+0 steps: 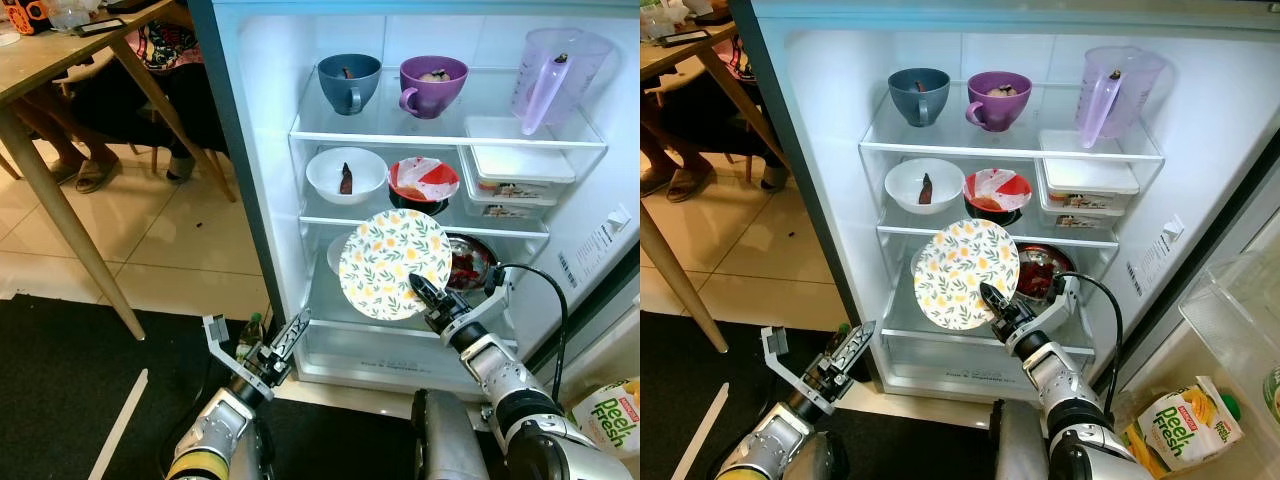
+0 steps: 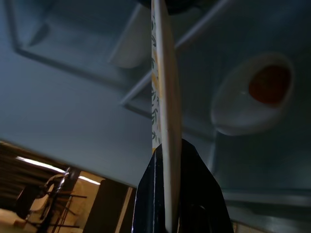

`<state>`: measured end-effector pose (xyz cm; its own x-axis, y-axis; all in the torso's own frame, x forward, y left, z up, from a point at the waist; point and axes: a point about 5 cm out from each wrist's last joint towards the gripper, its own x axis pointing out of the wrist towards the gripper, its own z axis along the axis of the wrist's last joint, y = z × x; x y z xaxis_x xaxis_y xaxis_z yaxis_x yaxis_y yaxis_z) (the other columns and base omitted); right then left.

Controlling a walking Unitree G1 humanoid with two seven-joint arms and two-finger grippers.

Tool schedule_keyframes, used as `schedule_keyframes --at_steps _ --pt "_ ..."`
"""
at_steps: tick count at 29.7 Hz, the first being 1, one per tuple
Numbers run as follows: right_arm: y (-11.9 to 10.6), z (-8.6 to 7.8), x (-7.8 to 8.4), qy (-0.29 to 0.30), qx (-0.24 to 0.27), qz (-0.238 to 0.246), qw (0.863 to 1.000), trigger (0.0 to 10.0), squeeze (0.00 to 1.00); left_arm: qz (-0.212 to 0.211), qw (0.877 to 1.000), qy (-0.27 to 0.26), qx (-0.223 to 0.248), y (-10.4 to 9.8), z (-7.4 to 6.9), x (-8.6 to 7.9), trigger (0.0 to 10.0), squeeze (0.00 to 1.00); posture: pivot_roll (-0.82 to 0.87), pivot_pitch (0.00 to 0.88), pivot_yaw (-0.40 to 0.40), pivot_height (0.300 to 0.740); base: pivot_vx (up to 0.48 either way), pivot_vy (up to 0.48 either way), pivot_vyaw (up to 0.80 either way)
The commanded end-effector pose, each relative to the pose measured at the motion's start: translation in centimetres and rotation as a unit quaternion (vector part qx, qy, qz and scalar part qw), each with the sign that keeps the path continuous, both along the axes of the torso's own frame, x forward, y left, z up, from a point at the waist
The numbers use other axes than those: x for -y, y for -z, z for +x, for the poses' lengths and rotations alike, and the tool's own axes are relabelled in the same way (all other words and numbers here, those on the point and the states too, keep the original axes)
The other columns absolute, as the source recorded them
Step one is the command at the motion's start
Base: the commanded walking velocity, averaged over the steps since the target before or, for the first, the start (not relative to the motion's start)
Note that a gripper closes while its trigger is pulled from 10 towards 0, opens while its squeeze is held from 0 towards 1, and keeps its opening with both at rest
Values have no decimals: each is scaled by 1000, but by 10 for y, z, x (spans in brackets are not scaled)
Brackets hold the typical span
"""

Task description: Restocking fridge

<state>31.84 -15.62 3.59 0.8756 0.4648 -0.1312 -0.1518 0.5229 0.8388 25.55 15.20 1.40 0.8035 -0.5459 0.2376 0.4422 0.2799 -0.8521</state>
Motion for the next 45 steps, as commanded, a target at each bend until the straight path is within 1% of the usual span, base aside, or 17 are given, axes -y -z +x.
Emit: schedule_keyframes --at_steps 1,7,8,9,13,14,15,22,29,31,36,38,39,40,42,44,45 --pt "7 -3 4 11 -22 -21 999 0 0 3 1000 1 -1 3 -4 1 10000 1000 -21 83 11 451 0 0 0" --pt "28 -25 9 -25 -64 -38 997 0 0 6 1000 -6 7 2 -6 -1 10000 969 -24 95 6 451 0 0 0" --pt "31 -27 11 -21 -75 -46 996 0 0 7 1000 -7 12 1 -6 -2 10000 67 -31 112 -2 451 0 0 0" --pt "33 -27 14 -7 -86 -46 995 0 0 6 1000 -11 13 0 -5 -3 10000 0 -35 121 3 451 0 0 0" --pt "33 -25 18 14 -99 -79 992 0 0 15 1000 -13 20 -4 -3 -7 10000 0 -37 126 8 451 0 0 0" --pt "31 -22 21 34 -105 -78 991 3333 0 18 999 -21 22 -6 0 -10 10000 0 -37 148 9 451 0 0 0" --pt "30 -19 22 48 -109 -75 990 10000 0 20 999 -26 23 -7 1 -12 10000 0 -36 150 11 451 0 0 0" --pt "11 0 22 97 -81 -50 991 10000 0 102 993 -53 38 -17 13 -17 10000 0 -16 210 15 451 0 0 0" --pt "8 7 28 163 -114 -53 979 10000 0 244 965 -46 80 -27 13 -7 10000 0 0 306 20 451 0 0 0" --pt "7 7 34 191 -116 -46 974 10000 0 329 940 -37 87 -22 10 -5 10000 0 5 325 54 451 0 0 0" --pt "8 5 48 241 -131 -32 961 10000 0 401 907 -15 126 -30 11 0 10000 0 14 362 74 451 0 0 0" --pt "7 5 53 262 -131 -12 956 10000 0 445 882 -20 156 -39 16 -3 10000 0 34 394 80 451 0 0 0" --pt "7 5 53 262 -131 -12 956 10000 0 445 882 -20 156 -39 16 -3 10000 0 34 394 80 451 0 0 0" --pt "6 5 54 268 -131 -9 954 10000 0 479 860 -28 175 -45 18 -5 10000 0 46 400 84 451 0 0 0" --pt "6 5 54 271 -133 -8 953 10000 0 490 852 -32 183 -47 19 -6 10000 0 46 400 84 451 0 0 0" --pt "6 7 51 281 -141 1 949 10000 0 526 821 -60 216 -64 22 -11 10000 0 63 408 92 451 0 0 0" --pt "6 7 51 281 -141 1 949 10000 0 526 821 -60 216 -64 22 -11 10000 0 63 408 92 451 0 0 0"
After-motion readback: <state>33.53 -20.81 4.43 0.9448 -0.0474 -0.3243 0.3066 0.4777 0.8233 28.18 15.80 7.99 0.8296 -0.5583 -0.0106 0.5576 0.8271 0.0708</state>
